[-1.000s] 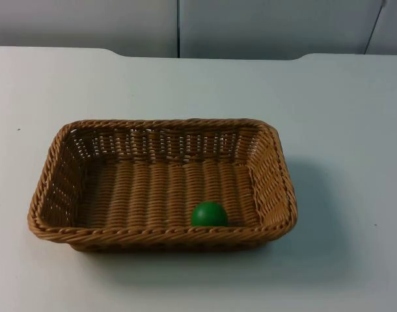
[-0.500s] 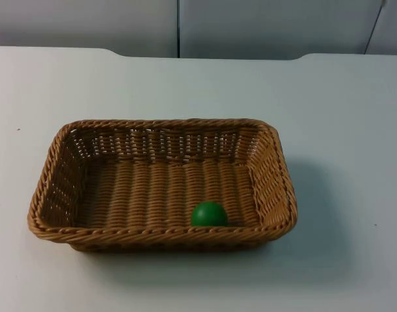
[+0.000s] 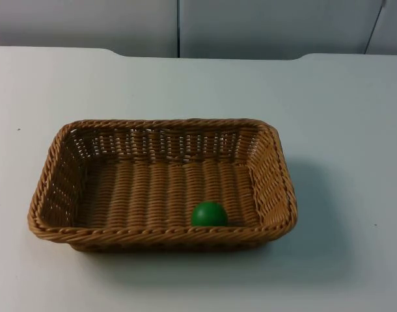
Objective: Pick up the basket with the left hand and place the ball into the basket with the right hand.
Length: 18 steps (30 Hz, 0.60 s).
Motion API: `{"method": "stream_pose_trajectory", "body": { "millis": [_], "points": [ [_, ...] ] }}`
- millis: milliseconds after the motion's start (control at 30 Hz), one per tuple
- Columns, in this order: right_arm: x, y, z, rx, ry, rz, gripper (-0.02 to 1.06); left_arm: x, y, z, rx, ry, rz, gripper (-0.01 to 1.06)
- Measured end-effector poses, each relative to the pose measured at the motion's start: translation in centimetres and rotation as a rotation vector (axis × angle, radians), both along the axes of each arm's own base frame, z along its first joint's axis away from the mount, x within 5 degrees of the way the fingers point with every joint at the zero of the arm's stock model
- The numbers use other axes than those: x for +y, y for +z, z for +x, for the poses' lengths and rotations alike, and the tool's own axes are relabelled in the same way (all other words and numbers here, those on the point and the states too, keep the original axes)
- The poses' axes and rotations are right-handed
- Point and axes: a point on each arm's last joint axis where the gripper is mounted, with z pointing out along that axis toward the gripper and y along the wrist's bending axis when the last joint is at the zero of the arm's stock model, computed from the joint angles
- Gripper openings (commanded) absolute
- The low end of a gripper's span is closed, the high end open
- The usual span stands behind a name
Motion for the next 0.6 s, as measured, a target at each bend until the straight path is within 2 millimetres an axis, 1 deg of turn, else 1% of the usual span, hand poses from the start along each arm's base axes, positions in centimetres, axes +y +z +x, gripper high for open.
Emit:
{"method": "stream_pose_trajectory", "body": {
  "millis": [400,467,533,567,600],
  "points": [
    [0.03,0.04,-0.01,-0.005,0.000,0.003,0.00,0.14,0.01,0.01,-0.002,0.010,0.014,0.00],
    [0.02,0.06,-0.04,-0.006,-0.032,0.004,0.00,0.14,0.01,0.01,-0.002,0.010,0.014,0.00],
    [-0.01,0.06,-0.14,-0.006,-0.113,0.004,0.00,0.14,0.01,0.01,-0.002,0.010,0.014,0.00],
    [-0.01,0.06,-0.14,-0.006,-0.113,0.004,0.00,0.14,0.01,0.01,-0.002,0.010,0.014,0.00],
    [-0.03,0.06,-0.21,-0.006,-0.171,0.004,0.00,0.14,0.01,0.01,-0.002,0.010,0.014,0.00]
  ]
}}
